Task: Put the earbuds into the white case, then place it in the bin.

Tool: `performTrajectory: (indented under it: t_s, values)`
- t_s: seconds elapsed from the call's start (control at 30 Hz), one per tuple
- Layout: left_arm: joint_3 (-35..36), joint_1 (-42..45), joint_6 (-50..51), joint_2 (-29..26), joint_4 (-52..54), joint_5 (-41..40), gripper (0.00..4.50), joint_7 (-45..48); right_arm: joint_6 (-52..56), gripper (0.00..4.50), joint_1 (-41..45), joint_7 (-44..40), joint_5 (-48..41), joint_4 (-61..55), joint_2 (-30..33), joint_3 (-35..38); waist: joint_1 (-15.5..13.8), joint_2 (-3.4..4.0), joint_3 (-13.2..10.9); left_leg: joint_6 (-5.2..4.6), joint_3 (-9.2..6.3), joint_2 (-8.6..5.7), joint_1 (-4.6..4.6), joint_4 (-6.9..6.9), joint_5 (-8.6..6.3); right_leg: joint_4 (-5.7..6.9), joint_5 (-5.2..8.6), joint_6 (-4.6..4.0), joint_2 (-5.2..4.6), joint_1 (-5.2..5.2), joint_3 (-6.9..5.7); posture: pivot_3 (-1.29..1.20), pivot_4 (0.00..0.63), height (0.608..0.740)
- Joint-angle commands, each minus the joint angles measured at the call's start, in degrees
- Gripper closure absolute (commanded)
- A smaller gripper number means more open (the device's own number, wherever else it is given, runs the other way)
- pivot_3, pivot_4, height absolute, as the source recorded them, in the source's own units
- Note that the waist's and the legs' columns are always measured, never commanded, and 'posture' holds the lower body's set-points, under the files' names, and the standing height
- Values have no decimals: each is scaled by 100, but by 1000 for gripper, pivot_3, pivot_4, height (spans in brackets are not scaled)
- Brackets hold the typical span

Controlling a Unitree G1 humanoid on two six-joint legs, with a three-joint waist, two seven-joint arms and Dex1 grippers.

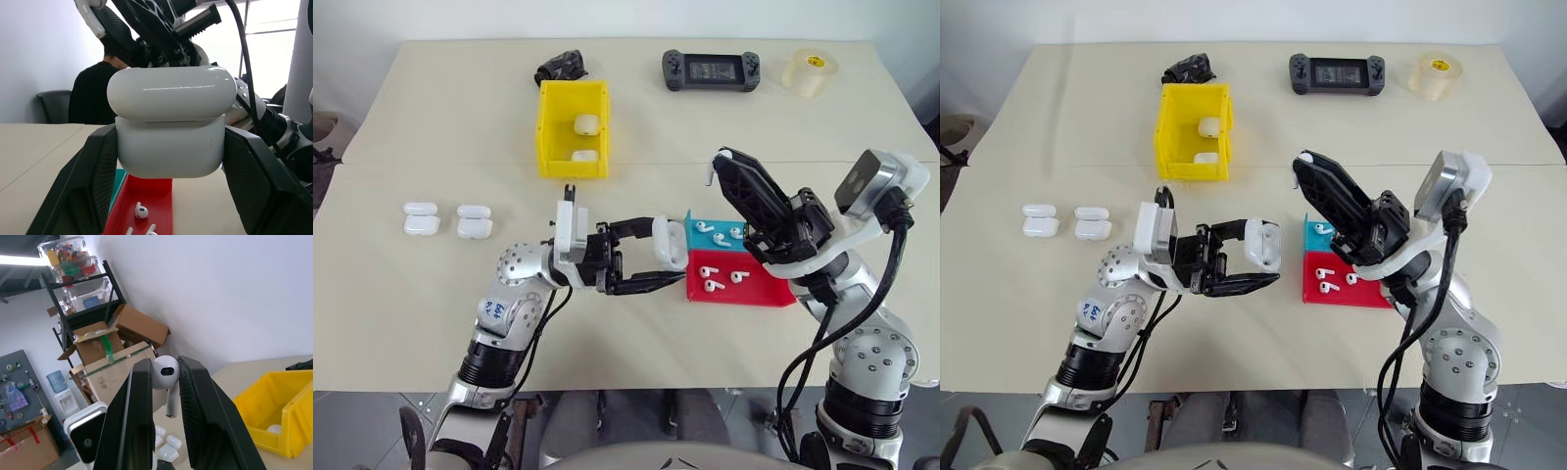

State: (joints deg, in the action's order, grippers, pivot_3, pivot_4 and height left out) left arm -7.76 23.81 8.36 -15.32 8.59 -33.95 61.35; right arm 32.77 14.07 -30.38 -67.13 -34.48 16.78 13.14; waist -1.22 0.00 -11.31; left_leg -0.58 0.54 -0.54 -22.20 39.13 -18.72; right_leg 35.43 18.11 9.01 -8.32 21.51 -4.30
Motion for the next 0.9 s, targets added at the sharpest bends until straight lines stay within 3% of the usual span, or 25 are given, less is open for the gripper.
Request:
performTrajectory:
  t_s: [0.03, 0.9]
  values:
    - [118, 178, 138, 121, 97, -217, 1699, -110, -207, 4068, -140, -167, 35, -324, -10, -213, -3, 0, 0, 0, 0, 0, 0, 0, 0, 0, 0, 0, 0, 0, 0, 0, 150, 740]
    - [345, 468, 1225, 179, 357, -1002, 1699, -39, -789, 4068, -323, -504, 611, -167, -35, -880, -1, 0, 0, 0, -1, 1, 0, 0, 0, -1, 0, -1, 2, 0, 2, 0, 150, 740]
